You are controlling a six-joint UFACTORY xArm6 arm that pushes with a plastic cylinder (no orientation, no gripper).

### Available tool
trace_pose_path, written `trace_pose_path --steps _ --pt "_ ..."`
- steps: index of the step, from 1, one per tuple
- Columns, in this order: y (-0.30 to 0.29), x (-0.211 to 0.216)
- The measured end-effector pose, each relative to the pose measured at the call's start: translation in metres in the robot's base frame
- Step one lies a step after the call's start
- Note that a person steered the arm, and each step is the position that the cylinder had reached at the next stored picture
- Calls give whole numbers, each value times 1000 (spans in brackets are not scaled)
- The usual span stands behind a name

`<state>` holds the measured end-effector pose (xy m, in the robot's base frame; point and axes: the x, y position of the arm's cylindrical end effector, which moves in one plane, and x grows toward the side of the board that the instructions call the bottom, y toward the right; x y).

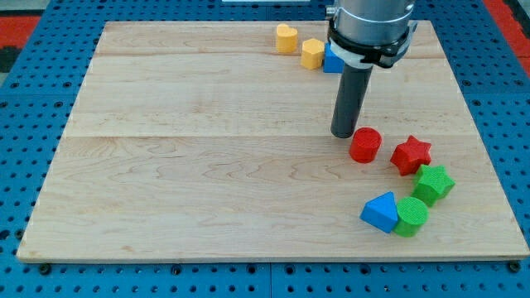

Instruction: Put the yellow blocks vertical to each other

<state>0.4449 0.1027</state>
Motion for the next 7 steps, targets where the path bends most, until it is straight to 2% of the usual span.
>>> trace_pose_path --steps 1,2,3,4,5,6,7 --pt "18 31" --pt "9 4" --pt "-14 -73" --pt "-98 -102" --pt "-142 -170" --pt "-132 -236" --pt "-79 -229"
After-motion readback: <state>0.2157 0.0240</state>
